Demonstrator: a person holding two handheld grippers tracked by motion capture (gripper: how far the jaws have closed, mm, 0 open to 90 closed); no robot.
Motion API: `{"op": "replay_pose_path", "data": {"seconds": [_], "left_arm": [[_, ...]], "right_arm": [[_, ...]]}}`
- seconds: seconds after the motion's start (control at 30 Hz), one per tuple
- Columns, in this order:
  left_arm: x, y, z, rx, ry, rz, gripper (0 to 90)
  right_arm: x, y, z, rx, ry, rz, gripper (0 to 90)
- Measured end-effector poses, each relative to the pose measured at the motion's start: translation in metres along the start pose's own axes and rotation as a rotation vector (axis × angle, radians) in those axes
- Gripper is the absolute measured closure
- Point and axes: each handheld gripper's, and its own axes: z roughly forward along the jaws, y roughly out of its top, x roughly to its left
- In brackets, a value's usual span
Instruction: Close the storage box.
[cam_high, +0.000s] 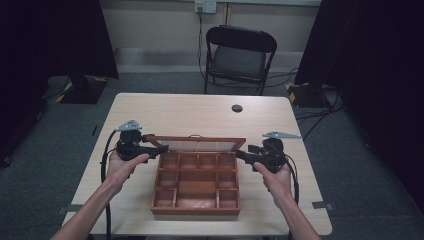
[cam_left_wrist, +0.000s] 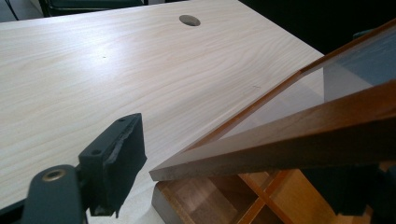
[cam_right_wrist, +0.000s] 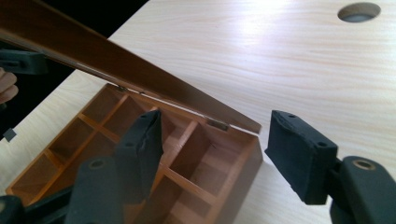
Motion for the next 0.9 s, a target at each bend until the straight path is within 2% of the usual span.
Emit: {"op": "replay_pose_path", "data": {"seconds": [0.13,0.27,0.47,0.6,0.73,0.8,0.9], "left_arm": [[-0.002,-0.002,-0.001,-0.003,-0.003,0.009,16.7],[-0.004,-0.004,-0.003,-0.004,-0.008,0.008,16.6],[-0.007,-0.004,-0.006,0.012,-0.015,0.018,16.1],[-0.008,-0.005,-0.007,0.013,-0.018,0.016,16.1],[-0.01,-0.006,-0.008,0.023,-0.016,0.017,15.7],[-0.012,-0.008,-0.008,0.027,-0.015,0.026,15.7],[-0.015,-0.011,-0.007,0.03,-0.023,0.032,15.7]], "right_arm": [[-0.007,-0.004,0.0,0.024,-0.026,0.005,35.9],[-0.011,-0.003,-0.002,0.024,-0.052,0.005,36.8],[-0.014,-0.001,-0.007,0.006,-0.062,0.009,38.3],[-0.012,0.004,-0.01,-0.013,-0.054,0.003,38.3],[-0.008,0.015,-0.014,-0.046,-0.027,-0.005,38.7],[-0.005,0.02,-0.015,-0.054,-0.01,-0.013,46.5],[0.001,0.028,-0.016,-0.062,-0.002,-0.031,47.1]]}}
